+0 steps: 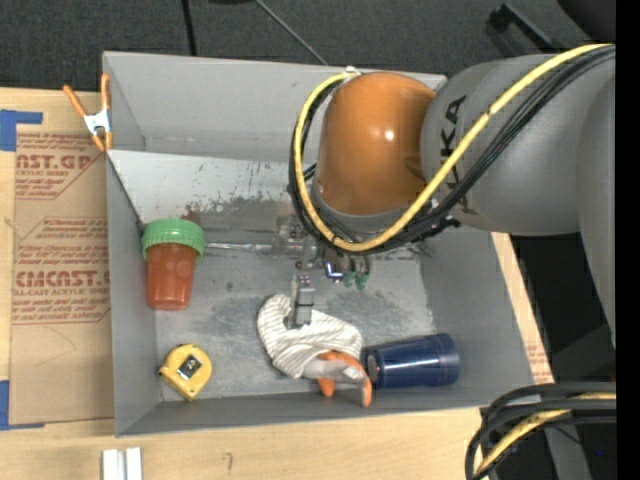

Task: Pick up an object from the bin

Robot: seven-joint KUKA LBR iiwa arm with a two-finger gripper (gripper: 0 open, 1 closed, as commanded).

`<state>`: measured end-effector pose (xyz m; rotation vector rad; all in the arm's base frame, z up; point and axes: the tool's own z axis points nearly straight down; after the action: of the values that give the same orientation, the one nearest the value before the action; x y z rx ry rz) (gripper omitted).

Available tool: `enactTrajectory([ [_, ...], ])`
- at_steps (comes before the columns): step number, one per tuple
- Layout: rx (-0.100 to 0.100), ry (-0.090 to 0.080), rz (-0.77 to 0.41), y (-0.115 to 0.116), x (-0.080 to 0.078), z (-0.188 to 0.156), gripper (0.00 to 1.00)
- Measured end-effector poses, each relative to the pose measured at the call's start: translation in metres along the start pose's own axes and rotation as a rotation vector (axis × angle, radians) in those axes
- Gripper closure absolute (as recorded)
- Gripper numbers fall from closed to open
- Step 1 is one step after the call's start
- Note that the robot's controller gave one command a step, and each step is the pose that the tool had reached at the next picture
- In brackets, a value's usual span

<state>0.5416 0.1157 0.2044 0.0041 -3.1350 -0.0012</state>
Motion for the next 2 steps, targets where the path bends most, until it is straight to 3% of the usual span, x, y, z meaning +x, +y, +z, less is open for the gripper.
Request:
enactTrajectory([
  [1, -0.001, -0.008, 0.001, -0.001, -0.002, -0.005, 0.0],
  [2, -0.001, -0.015, -0.058, -0.011, 0.008, 0.026, 0.0],
])
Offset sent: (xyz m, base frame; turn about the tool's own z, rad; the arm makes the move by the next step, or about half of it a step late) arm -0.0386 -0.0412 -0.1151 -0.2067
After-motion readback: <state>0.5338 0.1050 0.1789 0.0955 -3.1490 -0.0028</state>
